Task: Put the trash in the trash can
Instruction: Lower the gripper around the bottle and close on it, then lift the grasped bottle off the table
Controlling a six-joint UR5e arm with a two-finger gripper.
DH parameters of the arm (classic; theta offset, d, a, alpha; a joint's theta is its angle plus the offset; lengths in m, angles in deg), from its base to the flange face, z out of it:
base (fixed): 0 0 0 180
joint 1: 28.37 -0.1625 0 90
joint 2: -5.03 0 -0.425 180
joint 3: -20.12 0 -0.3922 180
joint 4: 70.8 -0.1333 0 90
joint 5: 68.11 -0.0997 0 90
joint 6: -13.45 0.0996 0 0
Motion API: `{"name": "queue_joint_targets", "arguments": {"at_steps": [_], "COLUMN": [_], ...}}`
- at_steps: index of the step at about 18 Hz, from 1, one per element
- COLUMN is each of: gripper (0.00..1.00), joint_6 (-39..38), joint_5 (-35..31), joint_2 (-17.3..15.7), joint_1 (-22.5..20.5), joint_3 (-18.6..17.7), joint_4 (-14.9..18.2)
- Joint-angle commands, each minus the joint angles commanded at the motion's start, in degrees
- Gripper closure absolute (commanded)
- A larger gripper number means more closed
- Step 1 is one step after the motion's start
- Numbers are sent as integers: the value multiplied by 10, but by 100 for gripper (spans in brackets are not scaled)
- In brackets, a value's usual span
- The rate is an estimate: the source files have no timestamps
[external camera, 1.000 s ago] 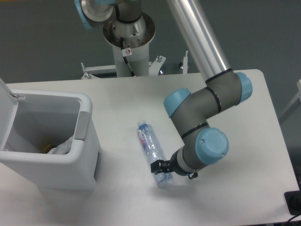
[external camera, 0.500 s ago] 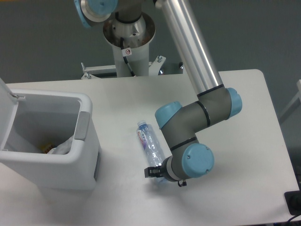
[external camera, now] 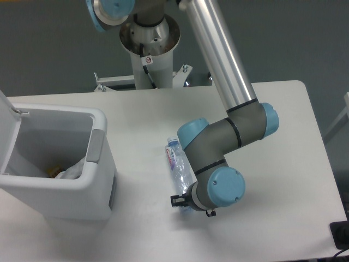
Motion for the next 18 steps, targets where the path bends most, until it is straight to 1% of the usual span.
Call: {"name": "queue_joint_targets", "arguments": {"at_steps": [3, 7, 8, 9, 10, 13, 16, 17, 18], "gripper": [78, 78, 78, 78, 78, 78, 78, 78, 78], "joint_6": [5, 7, 8, 7, 7, 8, 6, 6, 4], "joint_5": [1, 7, 7, 11, 21, 67, 107, 132, 149], "joint_2": [-4, -19, -22, -27, -32, -65, -89, -99, -106], "joint_1": [0, -4, -5, -6, -7, -29, -40, -45, -53], "joint_3": [0, 2, 3, 8, 11, 19, 23, 30, 38], "joint_4": [0, -3, -4, -13, -18, -22, -61, -73, -74]}}
